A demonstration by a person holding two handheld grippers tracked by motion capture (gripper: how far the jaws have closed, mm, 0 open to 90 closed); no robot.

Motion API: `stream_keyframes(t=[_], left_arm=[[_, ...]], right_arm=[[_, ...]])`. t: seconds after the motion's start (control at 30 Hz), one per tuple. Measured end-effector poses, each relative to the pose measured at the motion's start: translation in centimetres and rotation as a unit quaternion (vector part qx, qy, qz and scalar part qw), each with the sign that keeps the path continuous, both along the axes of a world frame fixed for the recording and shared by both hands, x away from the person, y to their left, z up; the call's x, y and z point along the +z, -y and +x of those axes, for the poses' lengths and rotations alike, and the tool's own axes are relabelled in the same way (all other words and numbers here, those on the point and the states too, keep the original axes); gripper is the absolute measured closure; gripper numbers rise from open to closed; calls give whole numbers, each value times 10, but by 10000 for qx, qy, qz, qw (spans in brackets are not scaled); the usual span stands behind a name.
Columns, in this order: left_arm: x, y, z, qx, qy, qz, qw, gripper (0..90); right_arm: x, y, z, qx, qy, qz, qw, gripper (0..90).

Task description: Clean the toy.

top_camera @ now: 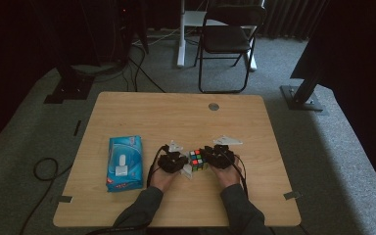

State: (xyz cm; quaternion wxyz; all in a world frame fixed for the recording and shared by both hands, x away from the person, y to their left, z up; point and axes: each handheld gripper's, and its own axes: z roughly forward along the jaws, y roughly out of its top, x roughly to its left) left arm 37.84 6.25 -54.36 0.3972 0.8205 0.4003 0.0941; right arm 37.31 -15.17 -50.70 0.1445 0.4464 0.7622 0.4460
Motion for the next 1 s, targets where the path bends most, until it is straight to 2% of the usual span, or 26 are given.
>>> stream_keyframes(t=[0.13,0.3,0.6,0.73,0.8,1.0], left_arm=[[0,0,0,17,-13,-22,10000,857],[3,-5,-2,40,-11,-243,9997,853],[24,-10,-13,-87,250,-622,9977,852],[29,-8,-17,-194,247,-675,9972,852],[29,-6,-18,-209,231,-601,9977,852],[27,-6,-17,-183,178,-605,9978,852]], right_arm=[[0,0,0,-2,11,-6,10000,688],[0,0,0,0,-4,9,10000,680],[0,0,0,-7,1,-3,10000,680],[0,0,0,-5,-4,3,10000,680],[0,0,0,-5,-4,3,10000,680],[0,0,0,-10,5,-1,10000,680]])
